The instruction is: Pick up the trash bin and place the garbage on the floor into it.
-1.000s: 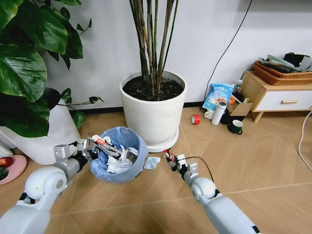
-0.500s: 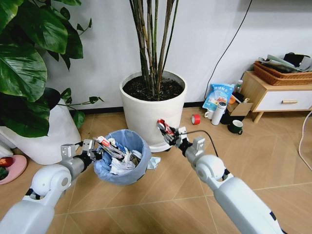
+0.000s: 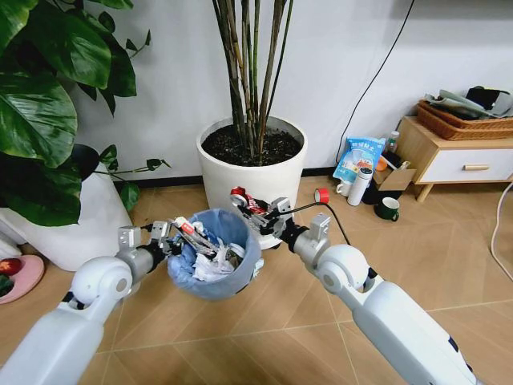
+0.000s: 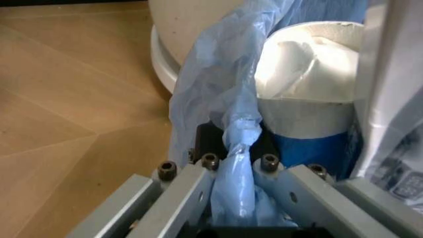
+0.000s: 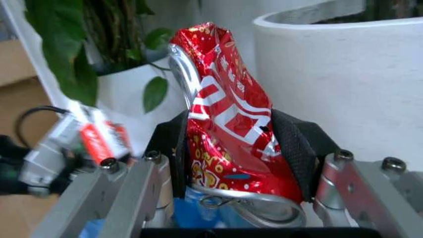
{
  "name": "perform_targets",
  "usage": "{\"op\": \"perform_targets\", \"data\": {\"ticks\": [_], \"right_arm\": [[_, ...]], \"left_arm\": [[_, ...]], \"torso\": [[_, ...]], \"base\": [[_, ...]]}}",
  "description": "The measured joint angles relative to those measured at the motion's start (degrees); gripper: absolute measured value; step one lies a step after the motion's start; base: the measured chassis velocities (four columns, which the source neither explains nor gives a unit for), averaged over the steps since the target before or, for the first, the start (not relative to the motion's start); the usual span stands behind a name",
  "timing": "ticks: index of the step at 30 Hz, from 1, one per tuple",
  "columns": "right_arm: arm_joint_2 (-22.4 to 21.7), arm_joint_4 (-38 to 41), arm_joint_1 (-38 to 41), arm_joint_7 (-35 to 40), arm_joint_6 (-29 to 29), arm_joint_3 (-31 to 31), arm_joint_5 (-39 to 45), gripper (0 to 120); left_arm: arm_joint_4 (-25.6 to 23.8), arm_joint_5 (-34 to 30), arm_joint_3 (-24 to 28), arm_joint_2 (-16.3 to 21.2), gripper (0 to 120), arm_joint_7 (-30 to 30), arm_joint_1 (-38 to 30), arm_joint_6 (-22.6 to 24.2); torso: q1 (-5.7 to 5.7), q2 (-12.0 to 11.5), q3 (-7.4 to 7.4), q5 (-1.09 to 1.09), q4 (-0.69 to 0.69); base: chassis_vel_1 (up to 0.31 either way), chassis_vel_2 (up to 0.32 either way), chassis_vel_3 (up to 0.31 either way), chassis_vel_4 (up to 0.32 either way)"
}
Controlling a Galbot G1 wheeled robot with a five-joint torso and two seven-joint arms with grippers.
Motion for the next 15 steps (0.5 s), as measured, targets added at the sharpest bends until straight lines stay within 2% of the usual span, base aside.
{"op": "perform_targets", "data": {"ticks": [9,12,15], "right_arm": [[1.01,-0.6,-0.26,-0.37,-0.29,-2.73,-1.02,41],[1.3,-1.21,-0.13,0.18,-0.63,-3.56,-2.55,54],[1.36,-1.49,0.11,0.25,-0.63,-3.69,-2.78,62]], "left_arm": [[0.24,-0.53,1.47,-0.44,0,-0.82,-1.28,0.15],[0.22,-0.55,1.01,-0.29,0,-0.83,-1.04,0.15],[0.12,-0.55,0.83,-0.25,0,-0.84,-0.88,0.15]], "torso": [[0.0,0.0,0.0,0.0,0.0],[0.0,0.0,0.0,0.0,0.0],[0.0,0.0,0.0,0.0,0.01]], "base": [[0.0,0.0,0.0,0.0],[0.0,0.0,0.0,0.0],[0.0,0.0,0.0,0.0]]}}
